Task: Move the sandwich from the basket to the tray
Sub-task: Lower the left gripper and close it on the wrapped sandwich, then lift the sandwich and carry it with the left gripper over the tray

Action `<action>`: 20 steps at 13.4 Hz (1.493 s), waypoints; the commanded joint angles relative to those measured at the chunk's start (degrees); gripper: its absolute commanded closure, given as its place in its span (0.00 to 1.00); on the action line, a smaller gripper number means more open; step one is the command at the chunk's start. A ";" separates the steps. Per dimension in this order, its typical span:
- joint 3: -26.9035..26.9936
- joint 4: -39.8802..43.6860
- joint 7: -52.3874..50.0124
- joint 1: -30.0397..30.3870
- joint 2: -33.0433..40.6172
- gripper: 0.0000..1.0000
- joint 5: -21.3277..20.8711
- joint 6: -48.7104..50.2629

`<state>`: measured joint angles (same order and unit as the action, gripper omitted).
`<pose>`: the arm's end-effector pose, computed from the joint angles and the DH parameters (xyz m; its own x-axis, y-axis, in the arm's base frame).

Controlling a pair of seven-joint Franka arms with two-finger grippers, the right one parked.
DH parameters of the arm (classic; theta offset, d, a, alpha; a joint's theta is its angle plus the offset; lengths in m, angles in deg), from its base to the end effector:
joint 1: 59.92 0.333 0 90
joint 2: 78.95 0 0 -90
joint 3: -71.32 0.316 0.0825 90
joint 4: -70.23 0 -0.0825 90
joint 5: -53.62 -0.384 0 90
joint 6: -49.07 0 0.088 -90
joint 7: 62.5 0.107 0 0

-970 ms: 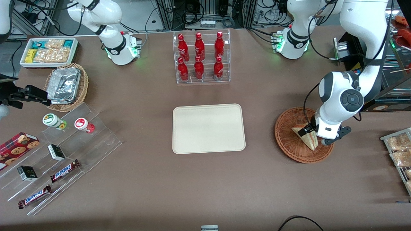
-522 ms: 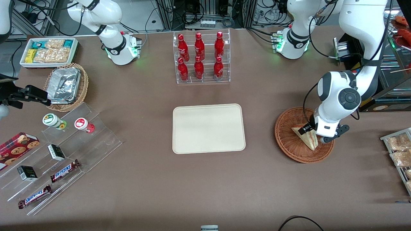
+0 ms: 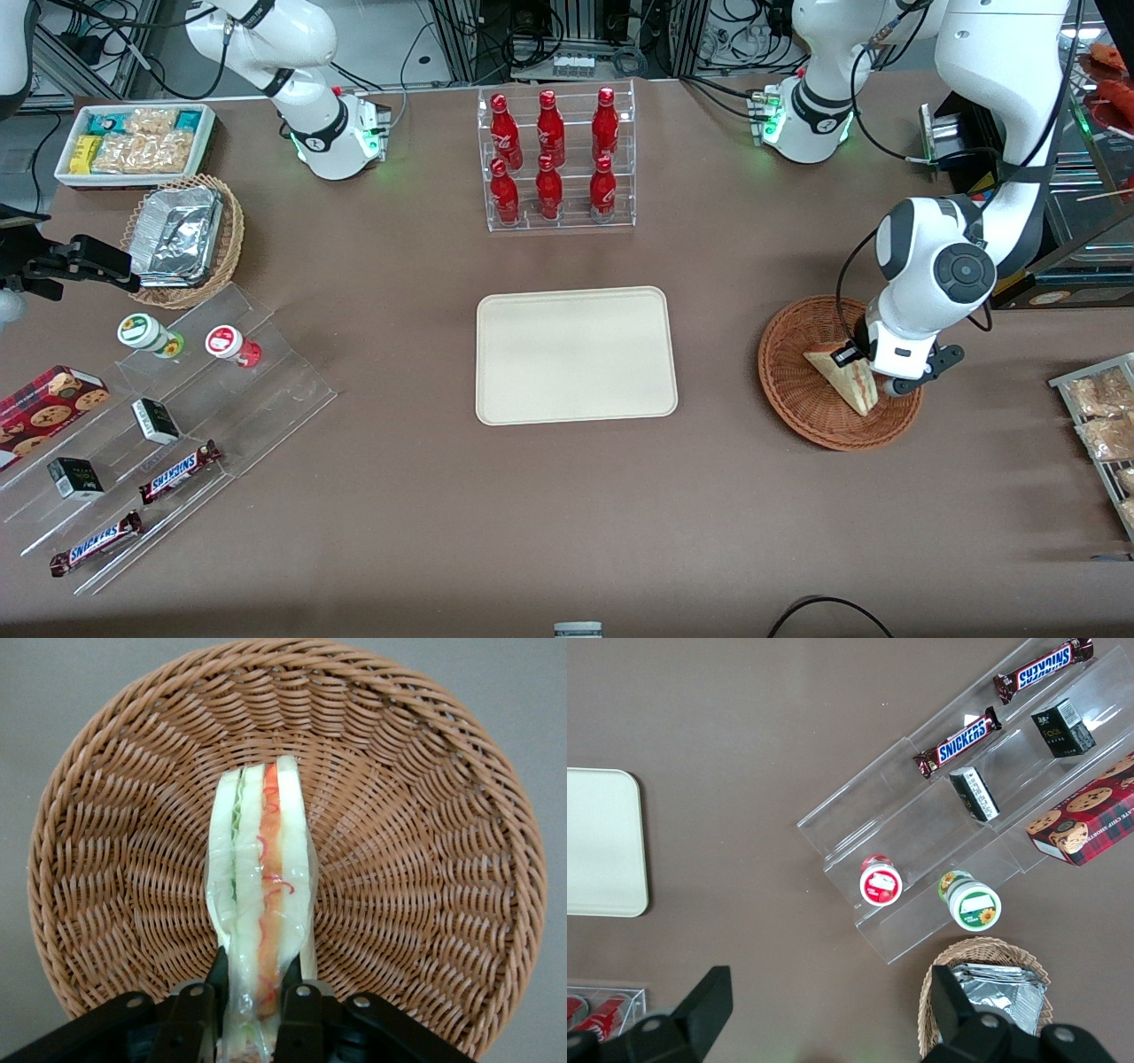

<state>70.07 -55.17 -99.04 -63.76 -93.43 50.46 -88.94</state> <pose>0.5517 -0.0488 0.2681 0.8736 0.4865 -0.0087 0.4857 -0.8730 -0.0439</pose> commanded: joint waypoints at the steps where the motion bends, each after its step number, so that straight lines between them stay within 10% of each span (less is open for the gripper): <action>1: 0.10 3.64 -0.99 -0.20 1.39 1.00 -0.97 6.41; 14: -1.21 18.60 -1.26 -15.74 0.69 1.00 -0.62 21.64; 20: -1.21 33.60 -1.26 -27.78 -11.77 1.00 0.00 25.67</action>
<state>68.09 -30.72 -99.65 -88.13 -98.17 50.44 -67.02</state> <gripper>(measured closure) 0.855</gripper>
